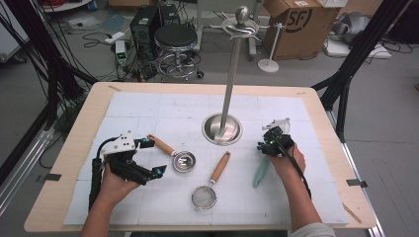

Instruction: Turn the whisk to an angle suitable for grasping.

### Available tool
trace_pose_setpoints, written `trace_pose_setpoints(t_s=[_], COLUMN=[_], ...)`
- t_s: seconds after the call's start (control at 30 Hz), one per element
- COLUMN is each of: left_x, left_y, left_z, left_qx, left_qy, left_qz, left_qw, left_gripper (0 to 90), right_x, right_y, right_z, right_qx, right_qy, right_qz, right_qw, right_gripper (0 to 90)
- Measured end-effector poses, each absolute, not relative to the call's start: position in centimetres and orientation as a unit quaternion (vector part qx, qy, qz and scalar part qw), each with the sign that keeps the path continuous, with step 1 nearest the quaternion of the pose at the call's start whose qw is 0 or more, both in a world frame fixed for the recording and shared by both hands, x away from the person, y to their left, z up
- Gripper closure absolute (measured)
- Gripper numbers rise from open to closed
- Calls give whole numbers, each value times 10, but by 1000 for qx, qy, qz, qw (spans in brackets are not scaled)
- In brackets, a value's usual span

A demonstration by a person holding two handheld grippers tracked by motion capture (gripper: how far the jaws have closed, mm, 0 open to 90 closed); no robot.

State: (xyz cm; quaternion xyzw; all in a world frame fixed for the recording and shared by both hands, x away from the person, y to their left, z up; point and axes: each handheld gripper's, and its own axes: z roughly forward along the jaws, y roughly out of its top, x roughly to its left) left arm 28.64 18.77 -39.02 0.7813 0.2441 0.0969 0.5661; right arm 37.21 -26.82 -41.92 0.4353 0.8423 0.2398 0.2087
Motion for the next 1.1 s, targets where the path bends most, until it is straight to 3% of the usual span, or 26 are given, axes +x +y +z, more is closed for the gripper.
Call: trace_pose_setpoints(t_s=[0.87, 1.1], left_x=[286, 286], left_y=[184, 184], left_z=[-391, -391], left_qx=[785, 784], left_qy=[240, 240], left_qz=[95, 95], left_qw=[563, 564], left_gripper=[16, 16], right_x=[344, 302], right_y=[-301, -309], right_z=[-417, -399], right_qx=[461, 415], right_qy=[825, 832], right_qz=[259, 307], right_qw=[201, 205], right_gripper=[643, 670])
